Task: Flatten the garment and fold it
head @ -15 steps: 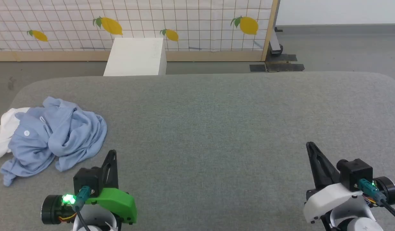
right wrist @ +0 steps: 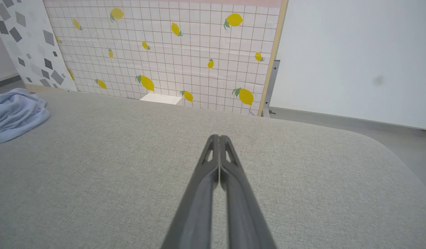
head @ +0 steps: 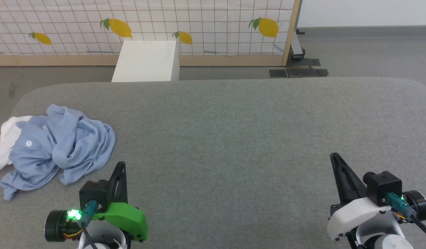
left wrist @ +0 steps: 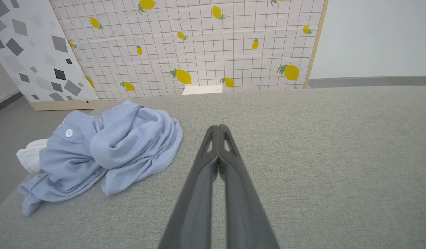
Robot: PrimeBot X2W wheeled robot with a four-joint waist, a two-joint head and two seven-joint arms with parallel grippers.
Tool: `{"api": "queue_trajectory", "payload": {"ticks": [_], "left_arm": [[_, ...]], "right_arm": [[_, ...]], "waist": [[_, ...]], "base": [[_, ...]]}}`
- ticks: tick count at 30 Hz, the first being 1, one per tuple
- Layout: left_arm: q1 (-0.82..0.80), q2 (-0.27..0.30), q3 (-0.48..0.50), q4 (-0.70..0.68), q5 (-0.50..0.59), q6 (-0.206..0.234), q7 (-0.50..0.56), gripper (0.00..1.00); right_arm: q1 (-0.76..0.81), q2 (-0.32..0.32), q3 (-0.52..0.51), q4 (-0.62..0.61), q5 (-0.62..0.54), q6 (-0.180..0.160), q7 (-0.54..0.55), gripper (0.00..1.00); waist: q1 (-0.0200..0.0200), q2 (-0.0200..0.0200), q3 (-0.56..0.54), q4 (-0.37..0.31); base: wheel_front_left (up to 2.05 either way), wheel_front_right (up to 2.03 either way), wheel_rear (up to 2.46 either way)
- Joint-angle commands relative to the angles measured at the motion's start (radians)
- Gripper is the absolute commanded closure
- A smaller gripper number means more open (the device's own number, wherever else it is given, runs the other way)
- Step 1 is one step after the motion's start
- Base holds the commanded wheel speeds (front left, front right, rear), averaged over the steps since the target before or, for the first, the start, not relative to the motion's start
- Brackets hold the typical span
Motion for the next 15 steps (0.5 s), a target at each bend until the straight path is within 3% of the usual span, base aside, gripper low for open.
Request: {"api": "queue_trajectory", "payload": {"ticks": [1,15], "left_arm": [[-0.018,-0.006,0.004,0.003,0.010,-0.002,0.001,1.00],[-0.018,-0.006,0.004,0.003,0.010,-0.002,0.001,1.00]], "right_arm": [[-0.015,0.002,0.002,0.002,-0.006,-0.002,0.000,1.00],[-0.015,0.002,0.002,0.002,-0.006,-0.002,0.000,1.00]], "waist": [[0.0000,0.0000,0.000,0.000],[0.0000,0.0000,0.000,0.000]], "base": [[0.00,0.00,0.00],[0.00,0.00,0.00]]}}
